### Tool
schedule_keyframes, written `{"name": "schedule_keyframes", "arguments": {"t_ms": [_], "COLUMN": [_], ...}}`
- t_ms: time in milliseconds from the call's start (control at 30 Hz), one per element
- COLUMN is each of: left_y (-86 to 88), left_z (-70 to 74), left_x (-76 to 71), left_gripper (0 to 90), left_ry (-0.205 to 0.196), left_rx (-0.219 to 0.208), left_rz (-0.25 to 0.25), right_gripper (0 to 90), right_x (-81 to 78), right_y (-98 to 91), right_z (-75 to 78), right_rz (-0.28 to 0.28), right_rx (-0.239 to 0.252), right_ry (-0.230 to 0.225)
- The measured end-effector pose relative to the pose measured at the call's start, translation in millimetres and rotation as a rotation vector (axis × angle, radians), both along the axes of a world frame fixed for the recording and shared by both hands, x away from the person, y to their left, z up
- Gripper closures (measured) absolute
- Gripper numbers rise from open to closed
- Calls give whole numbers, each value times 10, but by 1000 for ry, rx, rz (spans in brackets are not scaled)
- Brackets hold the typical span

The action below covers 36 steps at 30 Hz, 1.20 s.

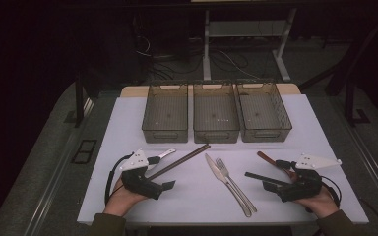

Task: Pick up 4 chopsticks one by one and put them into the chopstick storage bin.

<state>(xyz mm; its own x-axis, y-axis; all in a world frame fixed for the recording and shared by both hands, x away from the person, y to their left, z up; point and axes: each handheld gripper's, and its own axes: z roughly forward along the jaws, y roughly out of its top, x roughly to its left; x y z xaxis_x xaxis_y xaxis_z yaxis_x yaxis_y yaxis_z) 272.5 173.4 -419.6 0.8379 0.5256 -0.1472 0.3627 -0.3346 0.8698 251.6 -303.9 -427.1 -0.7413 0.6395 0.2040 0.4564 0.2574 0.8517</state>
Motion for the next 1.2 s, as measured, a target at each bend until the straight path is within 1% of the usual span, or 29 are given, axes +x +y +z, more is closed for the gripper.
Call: {"name": "schedule_keyframes", "arguments": {"t_ms": [300, 367, 467, 533, 600, 667, 733, 767, 900, 1000, 1100, 1200], "left_y": [-6, -8, 4, 11, 11, 11, 12, 11, 5, 7, 0, -6], "left_z": [-9, -2, -3, 0, -2, -3, -4, -5, -5, -8, -13, -17], "left_x": [-13, -25, -26, -27, -25, -25, -23, -21, -24, -19, -22, -24], "left_gripper": [0, 0, 0, 0, 0, 0, 0, 0, 0, 0, 0, 0], "left_ry": [6, 4, -1, 1, 2, 2, 3, 2, 5, 1, 9, 12], "left_rx": [0, -6, 3, -4, -4, -3, -2, -1, -3, 0, -8, -4], "left_rz": [-2, 3, -3, -2, -2, -2, -1, -3, -2, -4, 1, -2], "right_gripper": [25, 25, 25, 27, 27, 27, 27, 28, 147, 160, 211, 229], "right_x": [2, 3, 10, 15, 26, 60, 100, 111, 169, 203, 228, 260], "right_y": [-22, -27, -25, -14, -2, 6, 14, 22, 40, 73, 108, 147], "right_z": [25, 33, 51, 72, 87, 100, 105, 109, 113, 112, 111, 100], "right_rz": [5, 9, 16, 20, 26, 32, 42, 40, 68, 83, 103, 117], "right_rx": [7, 10, -13, -16, -33, -40, -60, -65, -77, -91, -108, -129], "right_ry": [3, 3, 5, 6, 3, 11, 13, 22, 35, 51, 57, 69]}}
